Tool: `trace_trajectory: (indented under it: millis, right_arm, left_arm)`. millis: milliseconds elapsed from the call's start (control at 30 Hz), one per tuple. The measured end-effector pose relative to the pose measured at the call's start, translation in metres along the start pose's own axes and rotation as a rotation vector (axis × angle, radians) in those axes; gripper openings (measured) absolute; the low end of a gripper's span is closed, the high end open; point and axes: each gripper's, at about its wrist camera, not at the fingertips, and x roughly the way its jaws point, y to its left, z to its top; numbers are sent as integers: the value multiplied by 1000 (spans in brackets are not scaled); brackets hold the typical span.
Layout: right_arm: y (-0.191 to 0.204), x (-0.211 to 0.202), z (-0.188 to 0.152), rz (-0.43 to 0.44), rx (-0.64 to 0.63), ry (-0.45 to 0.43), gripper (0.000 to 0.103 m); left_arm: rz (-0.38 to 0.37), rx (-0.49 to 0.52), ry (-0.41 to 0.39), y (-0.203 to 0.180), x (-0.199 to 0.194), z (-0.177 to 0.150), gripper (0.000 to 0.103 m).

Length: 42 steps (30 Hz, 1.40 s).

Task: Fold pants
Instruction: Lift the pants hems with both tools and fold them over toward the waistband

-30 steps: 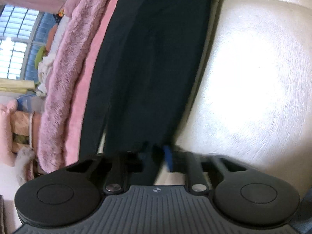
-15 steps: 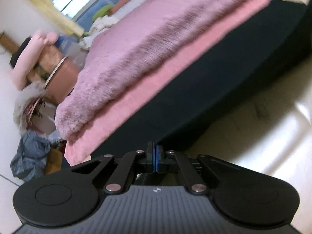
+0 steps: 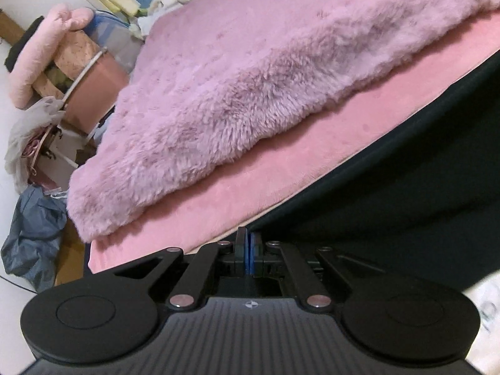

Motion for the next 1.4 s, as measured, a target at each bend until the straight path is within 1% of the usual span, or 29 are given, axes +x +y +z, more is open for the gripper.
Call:
trace_trajectory:
  millis: [100,200,333,400,567,667,733,800,867,933,1033,1133,1233,1267,1300,1333,1367,1400]
  right_arm:
    - [3,44,8,31,24,43,0]
    - [11,78,11,64,38,88,0]
    - [18,109,6,91,38,123,0]
    - [22,116,4,92,38,126,0]
    - [29,128,-1,80,62,119,0]
    - [29,128,-1,66,72,114,0]
    - [27,119,1,50,64,100,0]
    - [23,103,2,28,62,67,0]
    - [17,85,3,11,66,36,0]
    - [14,78,6,7,65,23,0]
    - [15,95,10,18,74,45,0]
    - [25,115,8,28,101,66,0]
    - [32,128,4,25,137,71,0]
    - [34,130,2,22,155,66,0]
    - [34,131,0,12,173,56,0]
    - [34,131,-2,0,199,46,1]
    - [33,130,-4,-2,229,40,5]
    - [31,128,-5,-4,258,30,9]
  left_arm:
    - [9,28,36,-8,31,9,0]
    - [15,67,55,-20,56,12,0]
    - [18,96,73,-31,78,10,0]
    - [17,105,82,-35,85,7,0]
    - [29,82,78,-43,93,4,0]
    - [43,67,56,-43,86,1,0]
    - [55,54,22,-38,72,-2,0]
    - [63,41,-8,-31,55,-4,0]
    - [57,21,-14,-23,43,-3,0]
    - [49,10,-7,-24,45,2,0]
    - [54,30,28,-29,66,4,0]
    - [58,11,45,-37,78,0,0]
    - [70,20,63,-46,86,-4,1]
    - [82,24,58,-48,88,-5,2]
    - [99,27,52,-50,88,-5,8]
    - [113,28,45,-53,87,-5,11]
    - [123,24,39,-54,85,-6,14]
    - [131,18,35,-54,83,-6,22]
